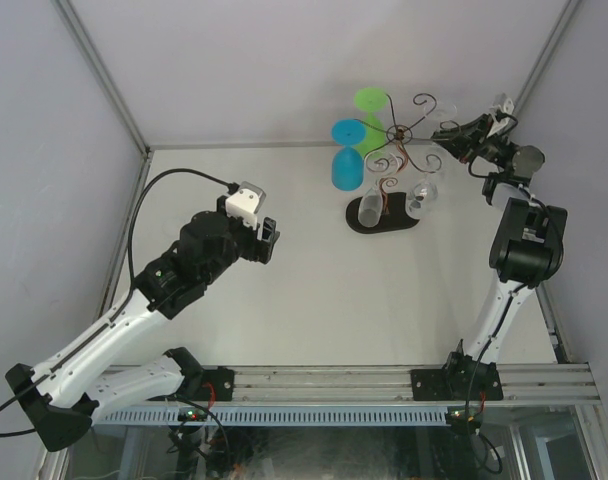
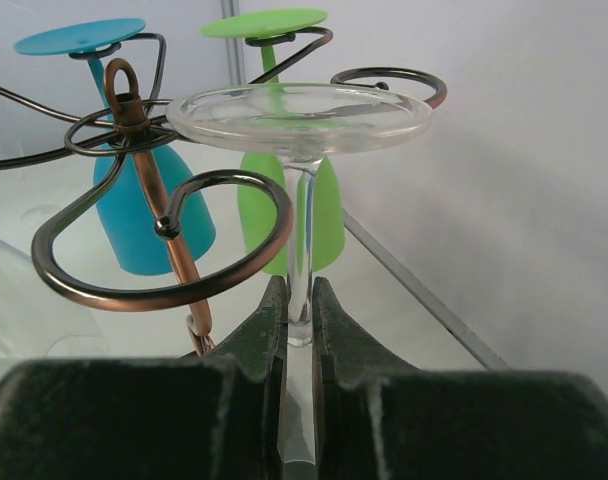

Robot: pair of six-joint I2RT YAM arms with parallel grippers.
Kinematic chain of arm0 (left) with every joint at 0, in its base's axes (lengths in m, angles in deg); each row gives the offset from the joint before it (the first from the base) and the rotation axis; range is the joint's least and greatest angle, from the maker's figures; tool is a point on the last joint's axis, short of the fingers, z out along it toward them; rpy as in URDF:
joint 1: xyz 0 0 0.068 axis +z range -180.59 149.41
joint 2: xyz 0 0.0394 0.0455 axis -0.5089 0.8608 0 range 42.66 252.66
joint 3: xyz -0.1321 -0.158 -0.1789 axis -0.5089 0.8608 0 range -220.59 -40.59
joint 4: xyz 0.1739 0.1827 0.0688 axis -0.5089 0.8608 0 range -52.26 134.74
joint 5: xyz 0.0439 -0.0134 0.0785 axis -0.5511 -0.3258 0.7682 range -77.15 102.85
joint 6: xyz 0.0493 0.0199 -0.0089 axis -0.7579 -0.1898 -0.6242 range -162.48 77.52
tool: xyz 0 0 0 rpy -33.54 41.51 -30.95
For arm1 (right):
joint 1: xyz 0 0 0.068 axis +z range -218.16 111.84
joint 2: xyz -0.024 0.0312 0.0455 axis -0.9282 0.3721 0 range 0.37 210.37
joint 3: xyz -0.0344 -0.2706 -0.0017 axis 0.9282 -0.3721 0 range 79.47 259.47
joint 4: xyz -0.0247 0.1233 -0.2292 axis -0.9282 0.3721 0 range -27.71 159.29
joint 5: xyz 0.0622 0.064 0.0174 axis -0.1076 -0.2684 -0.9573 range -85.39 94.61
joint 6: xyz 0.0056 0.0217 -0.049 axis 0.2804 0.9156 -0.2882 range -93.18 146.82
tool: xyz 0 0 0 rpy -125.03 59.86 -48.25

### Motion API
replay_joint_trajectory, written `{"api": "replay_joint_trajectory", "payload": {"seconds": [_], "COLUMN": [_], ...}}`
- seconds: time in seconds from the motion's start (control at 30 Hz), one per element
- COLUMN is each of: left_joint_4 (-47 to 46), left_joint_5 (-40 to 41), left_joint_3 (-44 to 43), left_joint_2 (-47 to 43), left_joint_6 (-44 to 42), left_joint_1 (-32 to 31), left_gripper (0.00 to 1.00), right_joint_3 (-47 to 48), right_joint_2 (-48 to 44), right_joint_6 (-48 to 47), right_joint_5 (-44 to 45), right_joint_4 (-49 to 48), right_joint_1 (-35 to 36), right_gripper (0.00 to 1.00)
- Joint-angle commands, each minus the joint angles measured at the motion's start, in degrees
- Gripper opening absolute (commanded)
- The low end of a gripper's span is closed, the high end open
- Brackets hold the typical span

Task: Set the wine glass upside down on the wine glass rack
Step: Turn the wine glass upside down at the wine rack.

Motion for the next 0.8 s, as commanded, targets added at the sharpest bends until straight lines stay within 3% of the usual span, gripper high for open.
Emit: {"api": "replay_joint_trajectory", "payload": {"seconds": [0.0, 0.77], "left_joint_4": [-1.0, -0.9], "left_joint_5": [-0.9, -1.6], "left_joint_3": [0.3, 0.2], "left_joint_2": [-0.2, -0.7], "left_joint_6": [0.6, 0.6], "left_joint_1": [0.4, 0.4], "left_gripper": [0.74, 0.73], "right_joint_3": [-1.3, -11.2], "right_joint_2": [-3.2, -11.4], "right_joint_6": [0.8, -2.0], "right_joint_5": [-0.1, -0.5], "right_joint_4": [-3.2, -3.7], "right_joint_1": [0.5, 0.0], "right_gripper": [0.0, 0.0]}}
